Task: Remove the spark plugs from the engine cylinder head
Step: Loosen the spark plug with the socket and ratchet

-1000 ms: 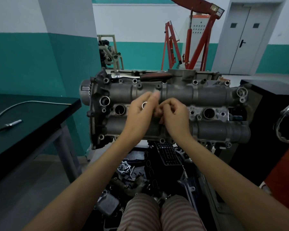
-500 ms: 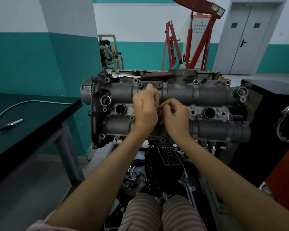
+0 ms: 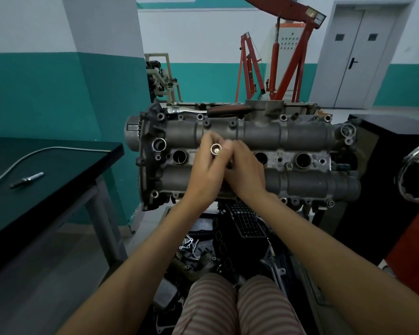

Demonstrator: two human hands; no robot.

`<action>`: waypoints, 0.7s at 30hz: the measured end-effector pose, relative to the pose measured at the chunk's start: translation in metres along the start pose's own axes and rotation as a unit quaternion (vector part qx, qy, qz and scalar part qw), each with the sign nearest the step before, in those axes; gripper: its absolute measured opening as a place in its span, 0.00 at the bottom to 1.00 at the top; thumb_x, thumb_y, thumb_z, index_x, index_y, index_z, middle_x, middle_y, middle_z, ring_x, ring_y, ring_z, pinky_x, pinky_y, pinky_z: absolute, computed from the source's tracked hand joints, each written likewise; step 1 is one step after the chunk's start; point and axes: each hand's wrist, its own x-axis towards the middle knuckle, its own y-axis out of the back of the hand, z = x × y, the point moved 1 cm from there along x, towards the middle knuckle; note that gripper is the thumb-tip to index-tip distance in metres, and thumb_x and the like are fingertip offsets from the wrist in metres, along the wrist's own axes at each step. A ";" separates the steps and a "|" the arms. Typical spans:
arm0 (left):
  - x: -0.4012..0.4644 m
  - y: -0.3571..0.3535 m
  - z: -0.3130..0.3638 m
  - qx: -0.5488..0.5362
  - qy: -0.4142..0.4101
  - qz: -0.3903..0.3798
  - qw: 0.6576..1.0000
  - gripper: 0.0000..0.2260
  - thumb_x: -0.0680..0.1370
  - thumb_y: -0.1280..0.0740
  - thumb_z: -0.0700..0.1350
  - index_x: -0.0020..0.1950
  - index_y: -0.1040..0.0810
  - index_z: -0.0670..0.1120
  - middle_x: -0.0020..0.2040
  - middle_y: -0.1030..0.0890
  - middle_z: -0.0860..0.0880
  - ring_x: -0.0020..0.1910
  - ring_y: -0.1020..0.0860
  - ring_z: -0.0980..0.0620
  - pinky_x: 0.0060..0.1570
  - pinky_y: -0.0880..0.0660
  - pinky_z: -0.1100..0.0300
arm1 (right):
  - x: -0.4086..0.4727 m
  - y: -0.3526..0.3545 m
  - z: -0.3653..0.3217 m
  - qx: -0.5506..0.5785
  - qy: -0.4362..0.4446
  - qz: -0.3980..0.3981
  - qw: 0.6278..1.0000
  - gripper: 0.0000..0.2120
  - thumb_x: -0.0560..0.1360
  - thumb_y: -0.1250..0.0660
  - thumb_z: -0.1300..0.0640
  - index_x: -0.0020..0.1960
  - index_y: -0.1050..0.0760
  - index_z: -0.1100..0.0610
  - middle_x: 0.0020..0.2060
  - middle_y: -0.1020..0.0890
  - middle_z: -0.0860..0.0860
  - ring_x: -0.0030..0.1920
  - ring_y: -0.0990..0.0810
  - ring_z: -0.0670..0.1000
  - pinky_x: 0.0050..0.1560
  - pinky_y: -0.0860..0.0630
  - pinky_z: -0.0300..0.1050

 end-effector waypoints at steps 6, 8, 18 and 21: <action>-0.012 0.013 -0.016 0.149 -0.056 0.000 0.987 0.14 0.78 0.39 0.33 0.63 0.27 0.41 0.57 0.22 0.51 0.57 0.24 0.61 0.57 0.29 0.67 | -0.004 -0.001 0.004 0.055 0.023 0.040 0.997 0.04 0.72 0.33 0.54 0.46 0.25 0.52 0.40 0.26 0.40 0.37 0.30 0.39 0.32 0.40 0.29; -0.011 0.014 -0.015 0.187 -0.067 0.029 0.980 0.13 0.77 0.36 0.34 0.61 0.24 0.41 0.53 0.21 0.54 0.53 0.23 0.65 0.54 0.28 0.70 | -0.004 -0.001 0.003 0.052 0.019 0.026 0.998 0.06 0.72 0.34 0.53 0.47 0.24 0.53 0.42 0.24 0.42 0.40 0.27 0.43 0.32 0.38 0.34; 0.012 0.023 0.000 0.316 -0.078 0.050 0.944 0.14 0.72 0.27 0.47 0.40 0.27 0.37 0.37 0.22 0.43 0.38 0.25 0.45 0.40 0.27 0.47 | 0.003 0.002 -0.002 0.052 -0.044 -0.006 0.998 0.16 0.70 0.32 0.52 0.32 0.39 0.48 0.28 0.29 0.44 0.35 0.29 0.49 0.28 0.43 0.41; 0.003 0.022 -0.005 0.268 -0.109 -0.001 0.957 0.11 0.75 0.31 0.39 0.57 0.23 0.41 0.53 0.21 0.51 0.53 0.24 0.58 0.54 0.27 0.63 | 0.002 0.004 0.000 0.046 -0.033 -0.018 0.998 0.06 0.71 0.34 0.54 0.39 0.31 0.49 0.31 0.27 0.43 0.36 0.29 0.47 0.30 0.40 0.37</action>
